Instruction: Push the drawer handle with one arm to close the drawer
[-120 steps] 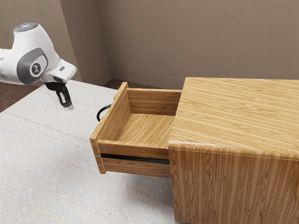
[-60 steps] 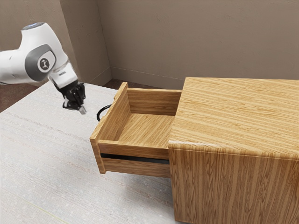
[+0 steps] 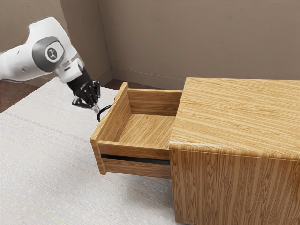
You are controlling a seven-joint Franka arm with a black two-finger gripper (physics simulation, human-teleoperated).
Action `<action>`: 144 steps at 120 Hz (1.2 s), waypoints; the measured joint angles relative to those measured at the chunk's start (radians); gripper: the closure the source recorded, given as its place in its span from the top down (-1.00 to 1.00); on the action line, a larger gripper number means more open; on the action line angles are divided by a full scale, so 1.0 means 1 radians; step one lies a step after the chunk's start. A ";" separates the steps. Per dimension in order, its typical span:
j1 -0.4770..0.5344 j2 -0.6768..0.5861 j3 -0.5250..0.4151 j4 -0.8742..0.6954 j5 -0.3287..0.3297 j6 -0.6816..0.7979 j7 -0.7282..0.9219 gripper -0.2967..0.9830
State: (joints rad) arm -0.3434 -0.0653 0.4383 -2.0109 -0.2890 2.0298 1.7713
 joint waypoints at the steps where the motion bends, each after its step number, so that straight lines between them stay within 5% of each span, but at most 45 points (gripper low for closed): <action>1: -0.001 0.002 0.000 0.002 -0.002 0.000 0.002 -0.69; 94: -0.022 -0.091 0.002 -0.085 -0.057 -0.026 0.069 -0.69; 144: -0.027 -0.058 -0.006 -0.056 -0.051 -0.017 -0.066 -0.69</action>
State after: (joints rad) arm -0.3701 -0.1229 0.4326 -2.0668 -0.3400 2.0131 1.7057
